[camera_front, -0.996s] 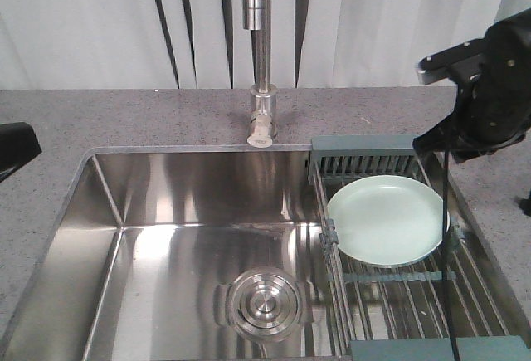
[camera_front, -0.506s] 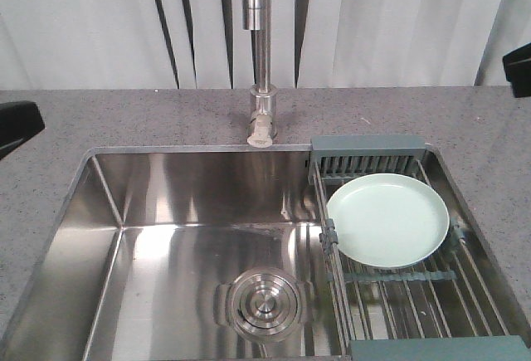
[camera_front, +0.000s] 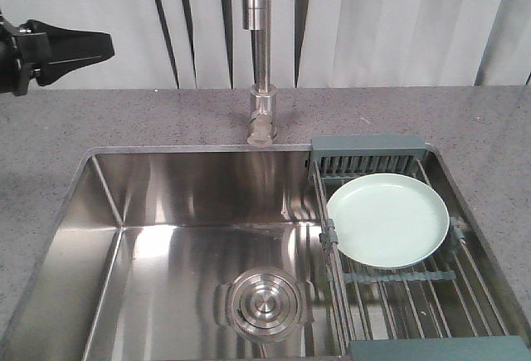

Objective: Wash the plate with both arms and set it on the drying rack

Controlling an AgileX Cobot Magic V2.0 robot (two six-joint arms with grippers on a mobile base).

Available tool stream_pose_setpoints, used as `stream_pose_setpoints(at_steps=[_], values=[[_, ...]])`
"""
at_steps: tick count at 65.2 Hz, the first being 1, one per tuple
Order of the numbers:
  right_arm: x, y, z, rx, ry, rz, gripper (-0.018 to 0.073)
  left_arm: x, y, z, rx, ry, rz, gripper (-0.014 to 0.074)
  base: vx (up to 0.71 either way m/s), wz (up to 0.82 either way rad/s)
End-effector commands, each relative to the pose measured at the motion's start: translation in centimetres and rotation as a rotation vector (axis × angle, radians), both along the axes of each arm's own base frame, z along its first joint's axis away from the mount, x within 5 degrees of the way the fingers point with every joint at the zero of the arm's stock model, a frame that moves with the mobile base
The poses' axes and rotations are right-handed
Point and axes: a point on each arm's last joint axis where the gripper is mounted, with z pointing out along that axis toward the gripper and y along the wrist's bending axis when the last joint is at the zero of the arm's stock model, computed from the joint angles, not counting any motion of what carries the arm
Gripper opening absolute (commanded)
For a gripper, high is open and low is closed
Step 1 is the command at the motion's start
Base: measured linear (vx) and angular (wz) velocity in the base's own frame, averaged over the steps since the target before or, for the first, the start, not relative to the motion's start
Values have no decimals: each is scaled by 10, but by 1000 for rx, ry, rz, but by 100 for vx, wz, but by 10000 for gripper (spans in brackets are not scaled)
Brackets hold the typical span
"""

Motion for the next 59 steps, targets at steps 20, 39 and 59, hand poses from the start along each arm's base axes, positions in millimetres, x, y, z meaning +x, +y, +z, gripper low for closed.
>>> stream_pose_setpoints(at_steps=[20, 39, 59], values=[[-14, -5, 8, -23, -56, -17, -11, 65, -48, -5, -93, 14, -191, 20, 0, 0], [-14, -6, 8, -34, -57, -26, -11, 98, -80, -46, -114, 136, -250, 38, 0, 0], [-14, -6, 8, -34, -56, -26, -11, 107, -120, -91, -105, 245, -298, 42, 0, 0]])
